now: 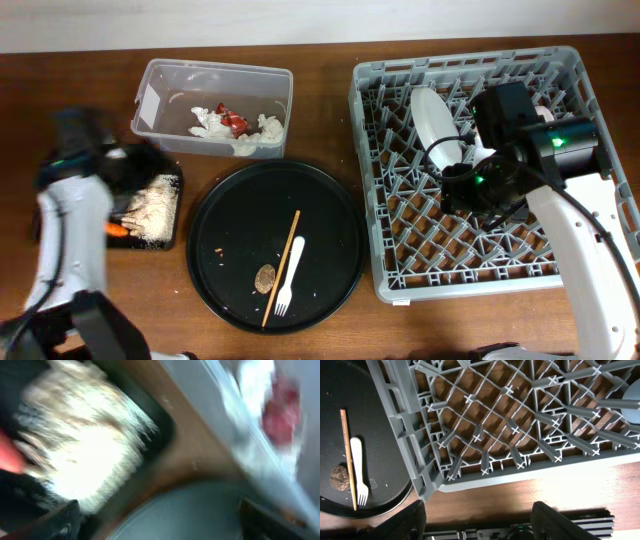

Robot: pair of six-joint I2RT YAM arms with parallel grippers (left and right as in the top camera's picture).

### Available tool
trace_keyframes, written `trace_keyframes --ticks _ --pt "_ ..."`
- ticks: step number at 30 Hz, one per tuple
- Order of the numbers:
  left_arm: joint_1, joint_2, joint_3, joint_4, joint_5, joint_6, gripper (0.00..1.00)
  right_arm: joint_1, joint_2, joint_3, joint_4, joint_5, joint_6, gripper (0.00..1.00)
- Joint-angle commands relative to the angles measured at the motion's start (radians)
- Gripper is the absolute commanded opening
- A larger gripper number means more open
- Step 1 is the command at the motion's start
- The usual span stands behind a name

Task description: Sort waste into correct bins and load items into the dishwasher rack

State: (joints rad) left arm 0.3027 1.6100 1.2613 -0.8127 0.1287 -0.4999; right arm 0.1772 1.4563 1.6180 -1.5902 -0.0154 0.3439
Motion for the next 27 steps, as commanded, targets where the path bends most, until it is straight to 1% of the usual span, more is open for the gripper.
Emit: trace_keyframes --ticks 1,2,4,5,7,10,14,16,17,18,19,22,24,25,27 --pt "-0.249 -0.006 -0.011 -0.082 0.021 0.157 0.99 -0.001 -0.002 -0.004 0.001 0.020 0.006 0.71" --pt "-0.335 -0.003 -0.033 -0.111 -0.012 0.163 0.99 -0.001 -0.002 -0.004 0.001 0.020 0.006 0.71" --pt "-0.442 -0.002 -0.072 -0.145 -0.079 0.161 0.99 -0.001 -0.002 -0.004 0.001 0.020 0.005 0.71" --pt "-0.513 -0.002 -0.114 -0.148 -0.088 0.161 0.99 -0.001 -0.002 -0.004 0.000 0.020 0.005 0.71" --pt "-0.599 -0.002 -0.183 -0.151 -0.088 0.157 0.99 -0.001 -0.002 -0.004 0.000 0.020 0.005 0.71" --pt "-0.668 -0.002 -0.275 -0.151 -0.088 0.148 0.99 -0.001 -0.002 -0.004 0.000 0.020 0.005 0.71" --pt "-0.682 -0.002 -0.370 -0.146 -0.083 0.126 0.98 -0.001 -0.002 -0.004 0.000 0.019 0.005 0.71" --pt "-0.682 -0.002 -0.404 -0.138 -0.084 0.126 0.93 -0.001 -0.002 -0.004 0.000 0.019 0.005 0.71" --pt "-0.682 -0.002 -0.422 -0.123 -0.083 0.126 0.84 -0.001 -0.002 -0.004 -0.001 0.019 0.005 0.71" --pt "-0.682 -0.002 -0.428 -0.116 -0.084 0.119 0.80 -0.001 -0.002 -0.004 -0.002 0.019 0.005 0.71" --pt "-0.682 -0.002 -0.434 -0.111 -0.084 0.109 0.73 -0.001 -0.002 -0.004 -0.003 0.019 0.005 0.71" --pt "-0.682 -0.002 -0.456 -0.071 -0.084 0.104 0.60 -0.001 -0.002 -0.004 -0.004 0.019 0.005 0.71" --pt "-0.682 -0.002 -0.457 -0.070 -0.082 0.104 0.52 -0.001 -0.002 -0.004 -0.003 0.019 0.005 0.71" --pt "-0.682 -0.002 -0.457 -0.070 -0.080 0.104 0.43 -0.001 -0.002 -0.004 -0.003 0.019 0.005 0.71" --pt "-0.682 -0.002 -0.457 -0.063 -0.080 0.104 0.35 -0.001 -0.002 -0.004 -0.003 0.019 0.005 0.71"
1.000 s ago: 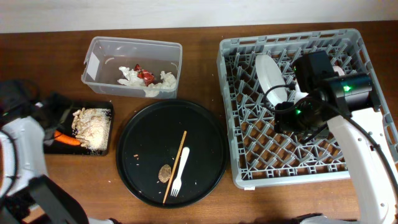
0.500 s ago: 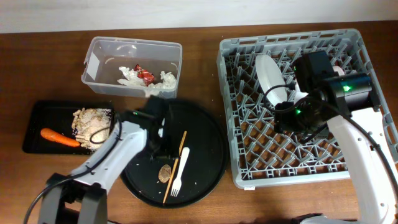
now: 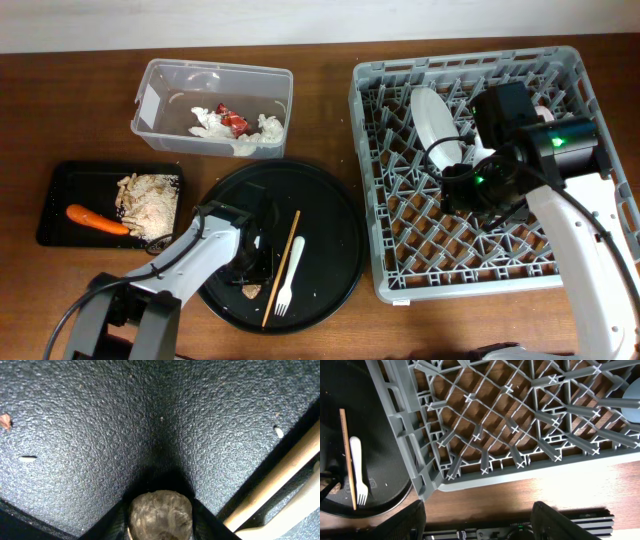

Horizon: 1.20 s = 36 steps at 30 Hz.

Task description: Sort waste into correct bins and load items into the dishwasher rack

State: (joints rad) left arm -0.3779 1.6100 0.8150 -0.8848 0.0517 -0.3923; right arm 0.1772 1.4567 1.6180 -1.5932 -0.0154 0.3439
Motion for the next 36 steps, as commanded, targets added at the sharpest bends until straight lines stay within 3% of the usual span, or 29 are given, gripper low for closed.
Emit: trace_keyframes --ticks 1,2,7,12,14,22,23,24,27,29,30,31,34,36 --pt "-0.002 -0.002 -0.010 0.014 -0.003 -0.004 0.30 -0.001 -0.002 -0.004 0.000 0.019 0.005 0.71" --pt "-0.002 -0.002 -0.010 0.016 -0.003 -0.004 0.21 -0.001 -0.002 -0.004 0.000 0.019 0.005 0.71" --pt "0.018 -0.002 0.077 -0.058 -0.011 -0.002 0.01 -0.001 -0.002 -0.004 -0.001 0.019 0.005 0.71" --pt "0.181 -0.002 0.368 -0.180 -0.058 0.051 0.01 -0.001 -0.002 -0.004 -0.006 0.020 0.005 0.71" --pt "0.327 -0.002 0.475 -0.172 -0.060 0.050 0.01 -0.001 -0.002 -0.004 -0.005 0.020 0.005 0.71" --pt "0.717 0.084 0.486 0.035 -0.060 0.049 0.01 -0.001 -0.002 -0.004 -0.005 0.019 0.005 0.71" --pt "0.742 0.111 0.486 0.062 -0.058 0.049 0.04 -0.001 -0.002 -0.004 -0.006 0.019 0.005 0.71" --pt "0.761 0.131 0.486 0.084 -0.052 0.049 0.19 -0.001 -0.002 -0.004 -0.010 0.019 0.005 0.71" --pt "0.803 0.154 0.486 0.120 -0.029 0.050 0.43 -0.001 -0.002 -0.004 -0.017 0.019 0.005 0.71" --pt "0.836 0.153 0.497 0.113 -0.023 0.050 0.52 -0.001 -0.002 -0.004 -0.018 0.020 0.005 0.71" --pt "0.854 0.151 0.499 0.105 0.024 0.050 0.71 -0.001 -0.002 -0.004 -0.017 0.020 0.005 0.71" --pt "0.862 0.151 0.500 0.099 0.063 0.050 0.80 -0.001 -0.002 -0.004 -0.016 0.020 0.005 0.71" --pt "0.865 0.148 0.500 0.064 0.158 0.050 0.99 -0.001 -0.002 -0.004 -0.016 0.019 0.005 0.71" --pt "0.832 0.143 0.500 -0.017 0.196 0.050 0.99 -0.001 -0.002 -0.004 -0.015 -0.027 0.005 0.72"
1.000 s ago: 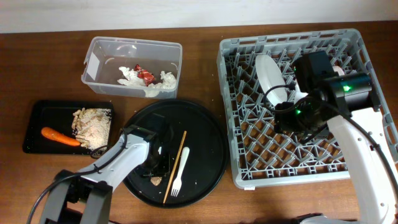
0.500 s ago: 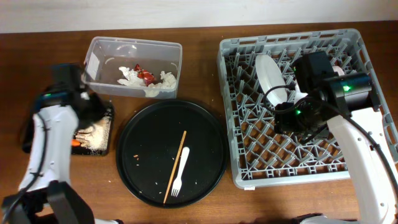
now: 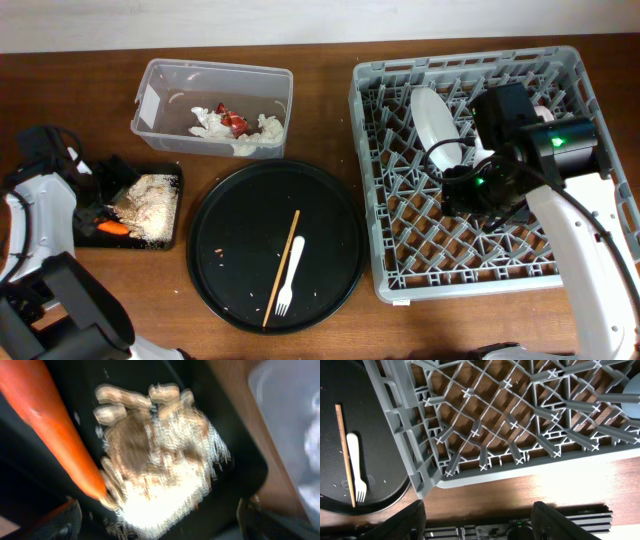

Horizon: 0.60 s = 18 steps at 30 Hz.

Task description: Sort waste into correct bins and load items into the dishwasher rack

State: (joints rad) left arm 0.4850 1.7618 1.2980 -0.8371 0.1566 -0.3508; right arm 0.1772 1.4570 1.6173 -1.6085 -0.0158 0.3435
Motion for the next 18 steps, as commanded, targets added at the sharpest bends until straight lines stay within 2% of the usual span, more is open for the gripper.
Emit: trace_keyframes --ticks 1,4,7,11,18 --pt "-0.059 -0.008 0.017 -0.103 0.092 0.008 0.99 -0.001 -0.002 -0.003 0.002 -0.066 0.005 0.74" --pt "-0.174 -0.008 0.017 -0.198 0.080 0.103 0.99 0.045 -0.002 -0.005 0.029 -0.216 -0.001 0.74" --pt "-0.254 -0.008 0.016 -0.323 0.016 0.165 0.99 0.221 0.002 -0.005 0.098 -0.265 0.009 0.75" --pt "-0.382 -0.008 0.017 -0.459 -0.091 0.166 0.99 0.460 0.066 -0.005 0.239 -0.261 0.101 0.79" --pt "-0.548 -0.008 0.016 -0.531 -0.278 0.077 0.99 0.617 0.326 -0.005 0.343 -0.260 0.190 0.78"
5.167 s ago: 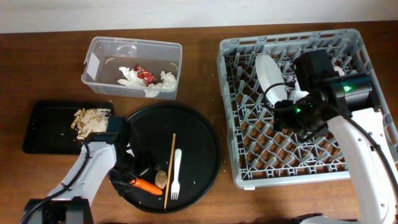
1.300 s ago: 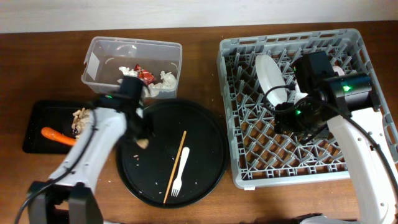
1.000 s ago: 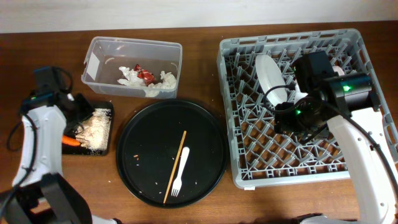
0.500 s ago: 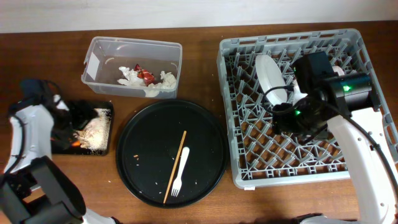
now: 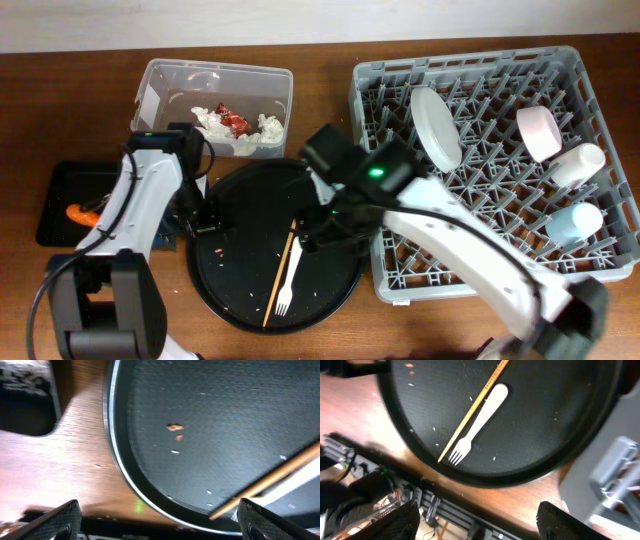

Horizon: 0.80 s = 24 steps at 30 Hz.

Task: Sort waste into correct bins and load items into the dishwasher rack
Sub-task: 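Grasp the white plastic fork with the right gripper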

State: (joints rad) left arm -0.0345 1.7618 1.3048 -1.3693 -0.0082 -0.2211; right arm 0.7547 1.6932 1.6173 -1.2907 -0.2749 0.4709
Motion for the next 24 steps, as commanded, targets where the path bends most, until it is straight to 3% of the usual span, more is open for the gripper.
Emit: trace_keyframes --ticks 1,10,16,20,24 --pt "-0.029 -0.008 0.010 -0.001 -0.122 -0.056 0.99 0.057 0.129 -0.005 0.042 0.002 0.077 0.78" --pt "-0.028 -0.008 0.010 0.008 -0.129 -0.059 0.99 0.193 0.407 -0.005 0.185 0.130 0.325 0.78" --pt "-0.004 -0.008 0.010 0.041 -0.138 -0.082 0.99 0.194 0.430 -0.043 0.204 0.155 0.332 0.78" --pt "0.144 -0.008 0.010 0.048 -0.061 -0.081 0.99 0.194 0.430 -0.133 0.280 0.152 0.351 0.78" --pt "0.188 -0.008 0.010 0.051 -0.036 -0.081 0.99 0.194 0.430 -0.154 0.313 0.154 0.351 0.77"
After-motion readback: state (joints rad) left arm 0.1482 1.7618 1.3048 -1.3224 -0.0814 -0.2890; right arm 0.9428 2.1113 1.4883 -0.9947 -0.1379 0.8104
